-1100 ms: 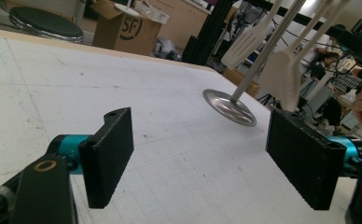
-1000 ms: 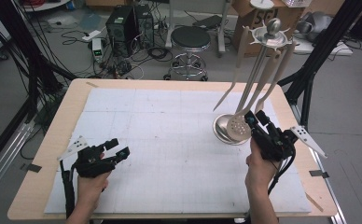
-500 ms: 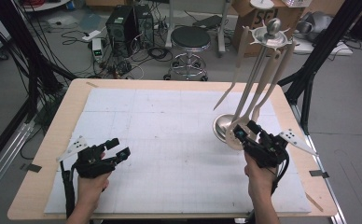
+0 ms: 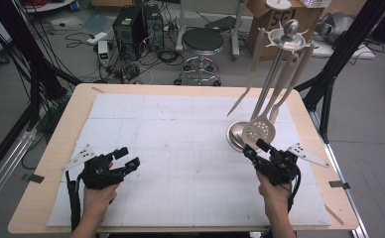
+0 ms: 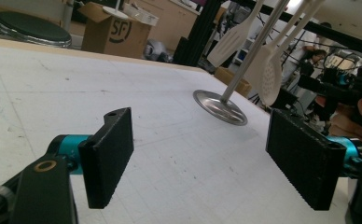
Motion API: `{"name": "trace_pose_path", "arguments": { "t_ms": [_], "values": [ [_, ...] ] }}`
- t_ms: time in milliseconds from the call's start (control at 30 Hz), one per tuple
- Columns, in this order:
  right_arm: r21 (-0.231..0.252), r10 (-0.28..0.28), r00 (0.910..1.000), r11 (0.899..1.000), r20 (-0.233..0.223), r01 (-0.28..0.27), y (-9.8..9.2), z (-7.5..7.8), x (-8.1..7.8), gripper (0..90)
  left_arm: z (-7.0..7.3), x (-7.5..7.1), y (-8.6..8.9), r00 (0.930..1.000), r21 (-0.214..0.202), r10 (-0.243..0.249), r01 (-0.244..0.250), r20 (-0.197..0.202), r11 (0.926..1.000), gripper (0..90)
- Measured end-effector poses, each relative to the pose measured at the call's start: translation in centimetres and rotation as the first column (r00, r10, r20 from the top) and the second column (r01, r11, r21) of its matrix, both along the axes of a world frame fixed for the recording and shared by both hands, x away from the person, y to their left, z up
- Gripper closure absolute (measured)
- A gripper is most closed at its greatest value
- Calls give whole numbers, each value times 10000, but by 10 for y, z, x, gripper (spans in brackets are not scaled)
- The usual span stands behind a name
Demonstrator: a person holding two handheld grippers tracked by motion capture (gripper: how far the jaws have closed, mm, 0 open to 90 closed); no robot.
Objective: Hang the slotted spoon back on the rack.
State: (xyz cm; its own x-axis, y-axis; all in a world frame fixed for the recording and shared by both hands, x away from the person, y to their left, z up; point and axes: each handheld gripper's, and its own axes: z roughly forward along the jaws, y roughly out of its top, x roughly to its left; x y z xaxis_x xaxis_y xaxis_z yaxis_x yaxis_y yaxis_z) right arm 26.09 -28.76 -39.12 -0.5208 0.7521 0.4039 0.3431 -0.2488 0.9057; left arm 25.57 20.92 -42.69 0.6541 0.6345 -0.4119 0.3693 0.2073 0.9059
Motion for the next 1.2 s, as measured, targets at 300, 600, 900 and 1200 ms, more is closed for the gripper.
{"name": "trace_pose_path", "arguments": {
  "t_ms": [300,600,900,1200],
  "values": [
    [-242,471,9985,9986,-274,-478,-1,-17,-1,261,-2,1,-4,9999,105,-147,148,-90,9998,238],
    [-334,855,9949,9956,-539,-873,2,-25,-1,258,-3,1,-7,9996,208,-235,238,-135,9995,238],
    [-248,943,9940,9951,-561,-958,3,-28,-1,257,-5,1,-11,9993,258,-334,339,-192,9991,238],
    [-343,1041,9919,9937,-731,-1068,3,-32,-2,255,-6,1,-14,9985,373,-506,515,-226,9980,238]
  ]
}}
